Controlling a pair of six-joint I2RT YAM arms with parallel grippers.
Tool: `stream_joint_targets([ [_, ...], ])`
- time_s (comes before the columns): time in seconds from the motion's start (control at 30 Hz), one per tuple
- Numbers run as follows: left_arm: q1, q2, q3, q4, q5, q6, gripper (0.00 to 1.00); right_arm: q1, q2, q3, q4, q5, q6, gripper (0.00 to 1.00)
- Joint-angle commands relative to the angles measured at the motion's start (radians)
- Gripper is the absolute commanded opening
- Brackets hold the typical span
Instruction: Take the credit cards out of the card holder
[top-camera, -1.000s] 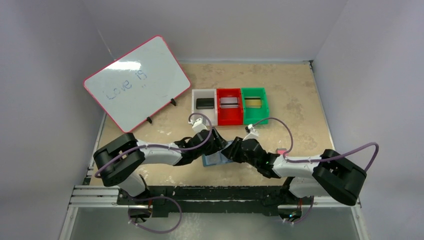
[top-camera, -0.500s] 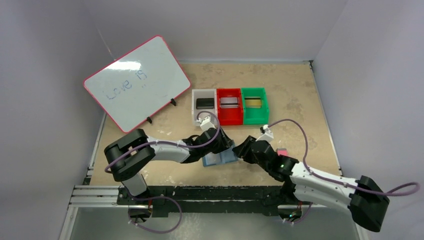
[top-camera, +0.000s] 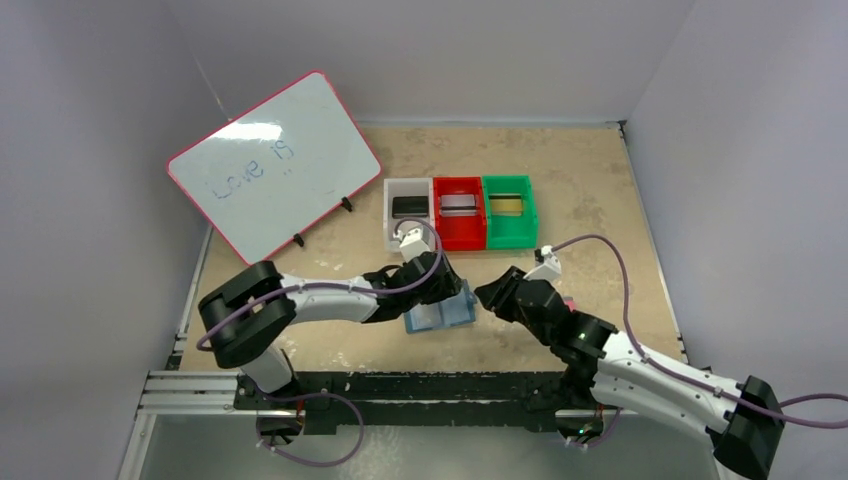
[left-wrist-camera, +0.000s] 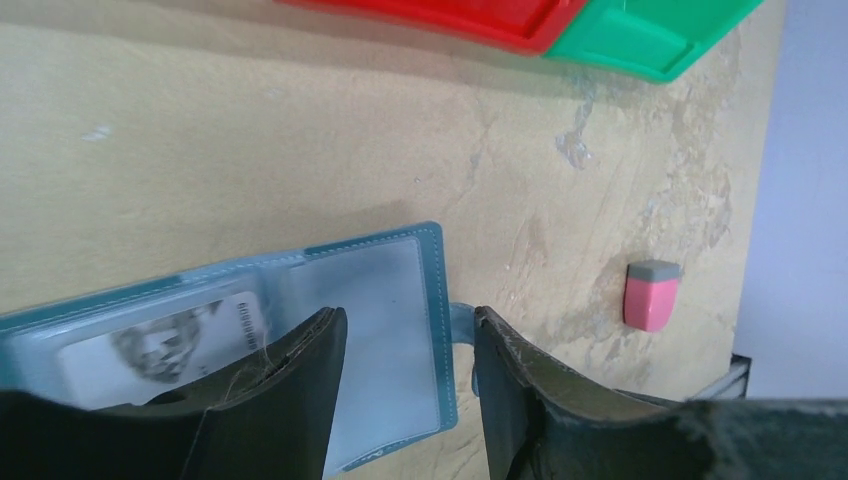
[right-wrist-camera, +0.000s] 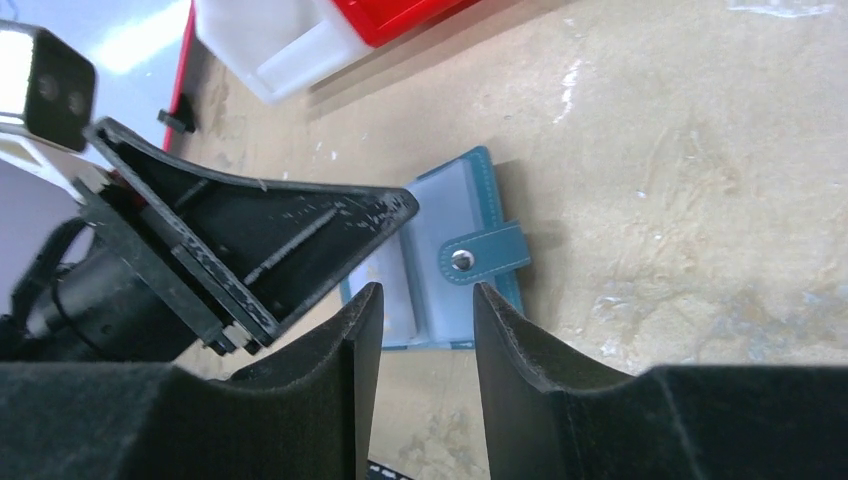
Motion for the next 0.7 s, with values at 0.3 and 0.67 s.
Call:
stream_joint_targets([
  [0.3, -0.001, -0.350, 0.016, -0.511, -0.461, 0.031, 0.57, -0.003, 0.261, 0.085, 0.285, -0.187, -0.145, 0.43],
  [0.67, 0.000, -0.540, -0.159, -0.526, -0.390, -0.024, 0.48, -0.011, 0.577, 0.222, 0.355, -0.313, -0.226, 0.40],
])
